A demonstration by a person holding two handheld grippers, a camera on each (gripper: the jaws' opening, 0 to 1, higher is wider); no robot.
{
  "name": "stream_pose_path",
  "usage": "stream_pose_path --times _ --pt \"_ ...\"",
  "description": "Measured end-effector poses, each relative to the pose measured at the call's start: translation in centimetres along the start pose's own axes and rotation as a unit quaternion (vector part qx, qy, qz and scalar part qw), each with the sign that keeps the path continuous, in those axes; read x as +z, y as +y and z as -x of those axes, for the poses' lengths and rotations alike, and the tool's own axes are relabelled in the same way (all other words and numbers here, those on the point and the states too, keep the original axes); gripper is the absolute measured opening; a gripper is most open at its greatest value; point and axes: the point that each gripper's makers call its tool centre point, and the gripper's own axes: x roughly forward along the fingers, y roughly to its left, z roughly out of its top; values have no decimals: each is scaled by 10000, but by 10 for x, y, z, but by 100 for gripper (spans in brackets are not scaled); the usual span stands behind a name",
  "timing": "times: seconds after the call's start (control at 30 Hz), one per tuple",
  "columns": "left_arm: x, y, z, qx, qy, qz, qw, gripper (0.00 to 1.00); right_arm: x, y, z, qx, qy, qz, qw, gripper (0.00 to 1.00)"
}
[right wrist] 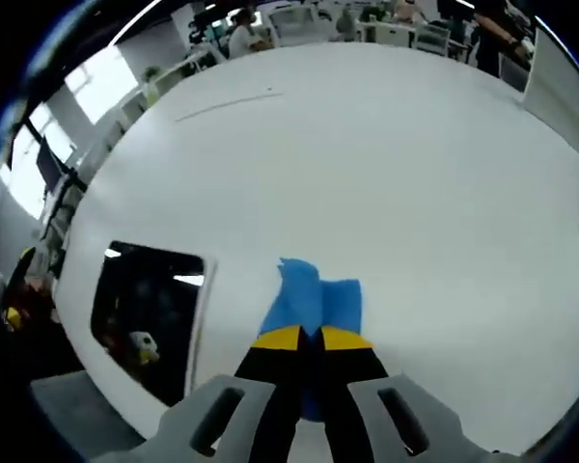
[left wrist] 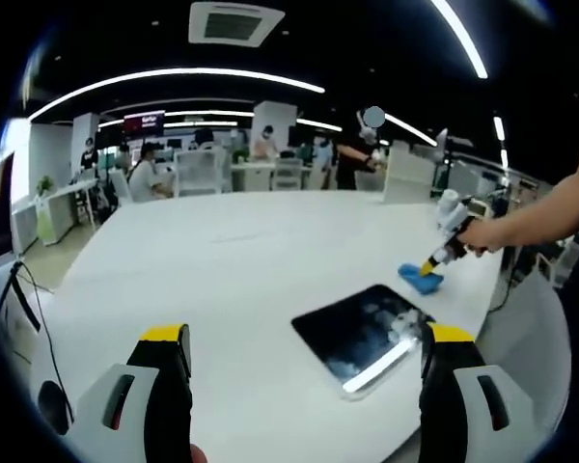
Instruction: Wipe the mirror surface with the cleaning cloth until all visible marks leave the cleaned area.
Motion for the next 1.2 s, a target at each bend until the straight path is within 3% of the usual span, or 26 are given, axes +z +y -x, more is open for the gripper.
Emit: stream_pose_path --times 0.07,0.17,0.27,0.3,0.4,0.47,0.5,0.57,0.63,0.67,0.7,0.73,0.83,0.97,1.1,1.2 --pt "2 3 4 40 -30 -6 10000 99 -2 1 -1 -34 -21 339 9994 1" --pt "5 4 10 72 -71 2 9999 99 -1 7 7 159 -130 260 9995 8" --pt "3 6 14 93 -56 7 9999 99 23 0 30 152 -840 684 9940 29" --pt "2 6 14 93 -39 26 9999 99 33 -5 43 140 -1164 980 9883 36" --pt "2 6 17 97 -22 -27 9999 99 49 -24 72 32 -1627 1154 9799 59" --pt "0 8 18 95 8 -107 9999 99 55 -28 96 286 -1880 1372 9721 68" --pt "-2 9 18 96 25 -116 9999 99 56 -30 111 379 -2078 1581 9646 70" --pt "-5 12 21 100 65 -139 9998 99 50 -34 126 381 -2213 1956 9546 79" --pt "-7 13 23 115 85 -193 9997 99 36 -47 135 168 -2356 2841 9293 81" --pt "-6 14 24 137 23 -250 9996 99 18 -59 132 60 -2156 2996 9294 82" --pt "-6 13 25 136 3 -263 9996 99 3 -64 128 132 -1963 2739 9414 84" --pt "-7 13 25 121 14 -245 9996 99 -15 -62 122 475 -1897 2258 9544 89" --pt "-13 9 26 60 24 -208 9998 99 -33 -41 123 1141 -2366 1801 9479 94" --pt "-22 7 32 -7 -48 -26 10000 100 -65 -27 116 1152 -2249 1834 9500 96" --pt "-21 7 38 -29 -239 -118 9996 99 -73 -25 111 1023 -2355 1608 9530 97" --pt "-21 8 38 -10 -246 -104 9996 99 -73 -22 112 1069 -2482 1567 9499 100"
